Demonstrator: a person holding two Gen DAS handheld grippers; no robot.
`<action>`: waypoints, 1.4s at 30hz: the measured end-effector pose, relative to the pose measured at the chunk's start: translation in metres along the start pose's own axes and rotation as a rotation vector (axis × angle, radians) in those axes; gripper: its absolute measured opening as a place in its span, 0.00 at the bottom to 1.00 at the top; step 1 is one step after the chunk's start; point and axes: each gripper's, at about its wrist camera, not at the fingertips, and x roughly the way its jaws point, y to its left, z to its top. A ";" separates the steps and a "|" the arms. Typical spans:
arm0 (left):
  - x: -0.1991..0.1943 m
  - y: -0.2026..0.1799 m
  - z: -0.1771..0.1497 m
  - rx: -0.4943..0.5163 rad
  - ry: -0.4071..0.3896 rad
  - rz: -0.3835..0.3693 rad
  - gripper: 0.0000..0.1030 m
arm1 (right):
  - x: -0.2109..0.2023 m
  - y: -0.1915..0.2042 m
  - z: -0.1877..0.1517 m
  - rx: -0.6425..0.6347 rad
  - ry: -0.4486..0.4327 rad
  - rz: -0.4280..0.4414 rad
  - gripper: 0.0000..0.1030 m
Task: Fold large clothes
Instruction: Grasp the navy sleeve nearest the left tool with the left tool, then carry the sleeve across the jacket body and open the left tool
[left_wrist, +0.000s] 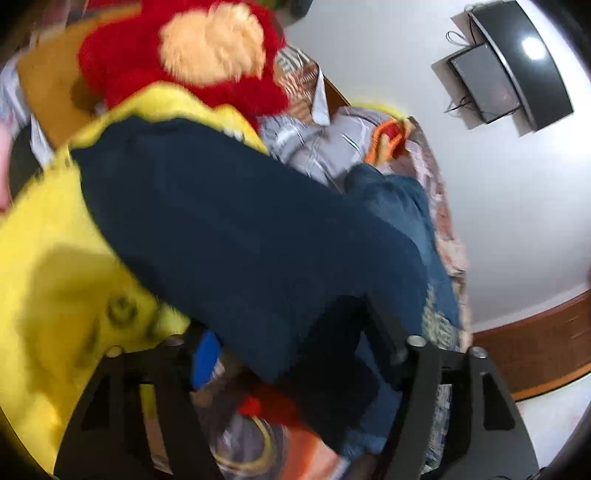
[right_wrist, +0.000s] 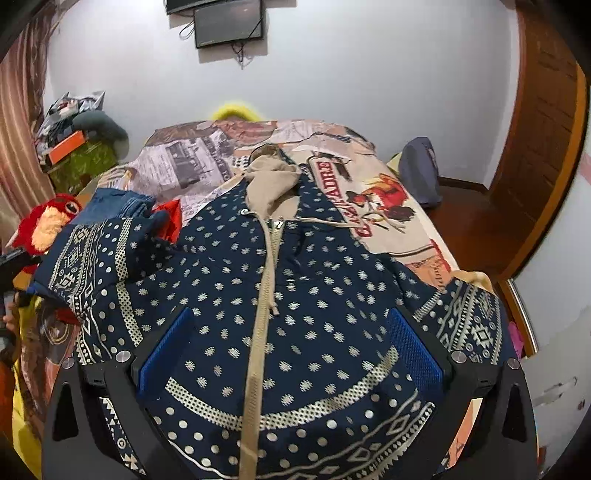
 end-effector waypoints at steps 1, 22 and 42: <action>0.000 -0.004 0.004 0.022 -0.011 0.025 0.49 | 0.002 0.003 0.001 -0.010 0.011 0.015 1.00; -0.120 -0.271 -0.039 0.615 -0.268 -0.152 0.03 | -0.020 0.007 0.017 -0.137 -0.018 0.096 1.00; 0.079 -0.345 -0.288 1.095 0.377 -0.005 0.04 | -0.024 -0.071 -0.016 -0.044 0.047 0.094 1.00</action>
